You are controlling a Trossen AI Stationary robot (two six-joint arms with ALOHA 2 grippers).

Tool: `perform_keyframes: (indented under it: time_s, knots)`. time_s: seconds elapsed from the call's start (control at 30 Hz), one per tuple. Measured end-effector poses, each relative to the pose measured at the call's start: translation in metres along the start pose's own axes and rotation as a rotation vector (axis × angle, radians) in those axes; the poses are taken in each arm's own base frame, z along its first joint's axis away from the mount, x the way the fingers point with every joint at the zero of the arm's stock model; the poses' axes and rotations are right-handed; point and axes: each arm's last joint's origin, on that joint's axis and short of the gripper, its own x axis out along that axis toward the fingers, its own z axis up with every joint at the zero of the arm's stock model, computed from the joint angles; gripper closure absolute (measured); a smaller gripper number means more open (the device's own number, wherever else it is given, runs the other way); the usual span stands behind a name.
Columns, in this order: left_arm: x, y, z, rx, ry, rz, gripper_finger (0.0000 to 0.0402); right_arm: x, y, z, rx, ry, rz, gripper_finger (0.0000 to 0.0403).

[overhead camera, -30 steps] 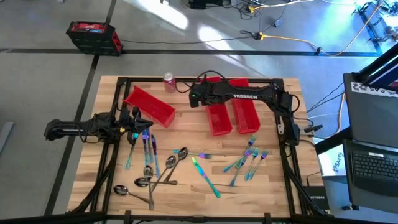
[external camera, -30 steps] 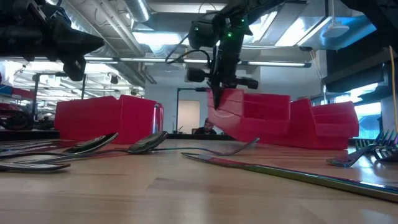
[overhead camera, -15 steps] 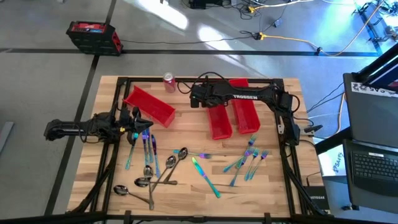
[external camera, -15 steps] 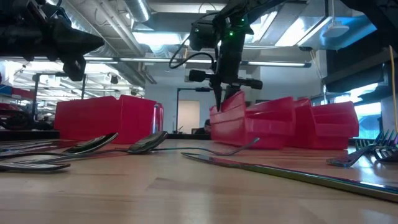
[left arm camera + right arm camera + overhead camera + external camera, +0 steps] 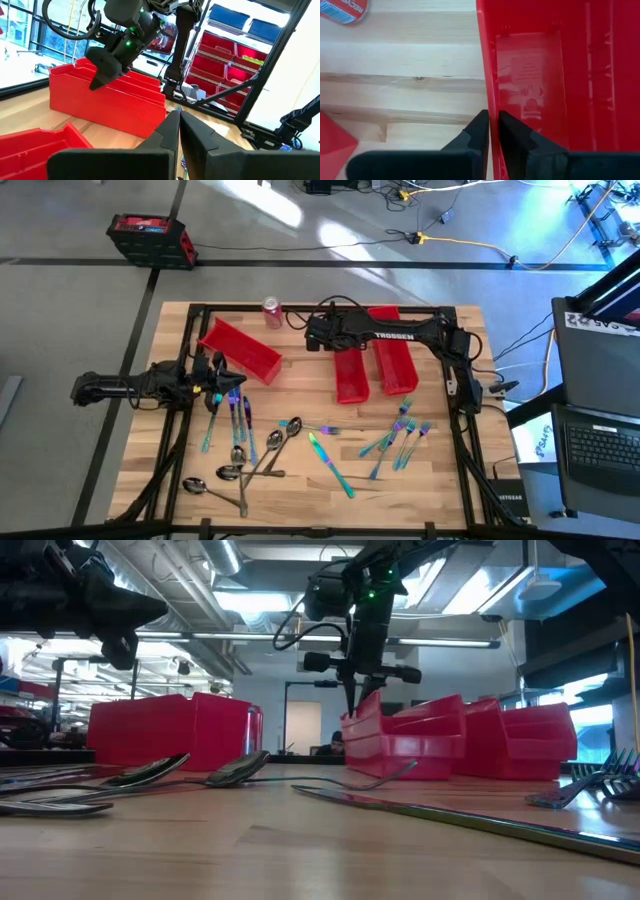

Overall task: Sort silverware
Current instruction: Prepare the red bins to sort the silverware

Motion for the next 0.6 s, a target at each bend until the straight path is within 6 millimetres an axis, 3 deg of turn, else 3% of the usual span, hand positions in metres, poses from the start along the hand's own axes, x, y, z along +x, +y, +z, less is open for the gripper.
perform_keyframes:
  time_s: [0.4, 0.6]
  knots:
    - [0.000, 0.000, 0.000, 0.041, 0.000, 0.000, 0.0402, 0.000, -0.001, -0.001, -0.044, 0.012, -0.008, 0.0377]
    - [0.000, 0.000, 0.000, 0.041, 0.001, 0.000, 0.0402, -0.012, 0.002, 0.002, -0.088, -0.027, -0.026, 0.0377]
